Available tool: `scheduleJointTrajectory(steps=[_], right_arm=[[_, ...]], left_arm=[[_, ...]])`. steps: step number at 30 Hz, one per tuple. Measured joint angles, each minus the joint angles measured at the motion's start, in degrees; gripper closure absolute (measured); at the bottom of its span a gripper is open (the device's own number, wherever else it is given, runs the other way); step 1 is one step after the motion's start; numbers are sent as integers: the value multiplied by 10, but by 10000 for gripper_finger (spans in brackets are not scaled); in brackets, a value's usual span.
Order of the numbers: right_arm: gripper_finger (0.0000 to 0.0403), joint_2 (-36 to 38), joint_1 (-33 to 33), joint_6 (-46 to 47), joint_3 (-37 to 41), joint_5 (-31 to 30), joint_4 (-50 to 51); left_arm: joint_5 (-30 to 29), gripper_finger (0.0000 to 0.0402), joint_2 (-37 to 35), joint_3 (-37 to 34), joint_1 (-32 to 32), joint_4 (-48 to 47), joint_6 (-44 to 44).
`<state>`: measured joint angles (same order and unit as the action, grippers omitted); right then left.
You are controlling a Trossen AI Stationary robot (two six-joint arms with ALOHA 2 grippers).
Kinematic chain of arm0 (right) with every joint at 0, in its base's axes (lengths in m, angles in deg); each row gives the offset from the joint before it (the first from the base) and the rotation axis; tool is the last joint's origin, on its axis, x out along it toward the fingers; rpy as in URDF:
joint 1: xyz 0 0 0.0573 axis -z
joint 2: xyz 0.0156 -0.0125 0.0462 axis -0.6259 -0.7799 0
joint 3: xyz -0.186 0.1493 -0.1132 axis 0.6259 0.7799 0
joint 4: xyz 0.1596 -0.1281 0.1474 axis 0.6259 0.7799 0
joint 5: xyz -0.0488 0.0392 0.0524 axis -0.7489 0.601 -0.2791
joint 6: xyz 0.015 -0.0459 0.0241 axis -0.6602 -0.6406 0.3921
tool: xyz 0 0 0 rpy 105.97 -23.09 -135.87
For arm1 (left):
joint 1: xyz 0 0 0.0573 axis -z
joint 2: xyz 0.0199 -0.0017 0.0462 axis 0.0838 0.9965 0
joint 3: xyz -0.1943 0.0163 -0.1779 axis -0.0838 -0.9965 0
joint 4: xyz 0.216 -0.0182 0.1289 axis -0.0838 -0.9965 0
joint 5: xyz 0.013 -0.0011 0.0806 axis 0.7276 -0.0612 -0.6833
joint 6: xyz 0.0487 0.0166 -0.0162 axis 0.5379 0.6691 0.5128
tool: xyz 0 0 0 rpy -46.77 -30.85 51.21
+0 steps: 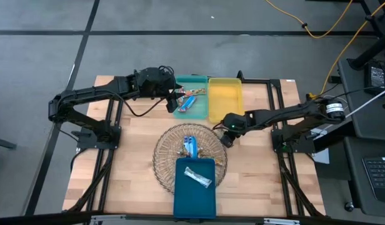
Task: Pick and place Granola Bars by type
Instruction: Put the red granola bar into the green container
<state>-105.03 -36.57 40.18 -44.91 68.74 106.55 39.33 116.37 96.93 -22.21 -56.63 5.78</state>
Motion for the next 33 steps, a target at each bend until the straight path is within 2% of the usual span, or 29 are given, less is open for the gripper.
scheduleJointTrajectory(steps=[8,16,21,29,33], right_arm=[[285,62,0,-41,0,-18,-1],[285,160,0,-61,0,-62,10],[285,223,2,-83,-6,-77,50],[285,251,2,-182,-144,-137,244],[285,251,5,-231,-225,-169,299]], left_arm=[[-3,233,0,0,0,0,0],[-5,233,0,0,0,8,-2],[-5,233,0,0,0,16,-6],[-15,233,0,0,0,17,-11],[-22,233,0,0,0,17,-15]])
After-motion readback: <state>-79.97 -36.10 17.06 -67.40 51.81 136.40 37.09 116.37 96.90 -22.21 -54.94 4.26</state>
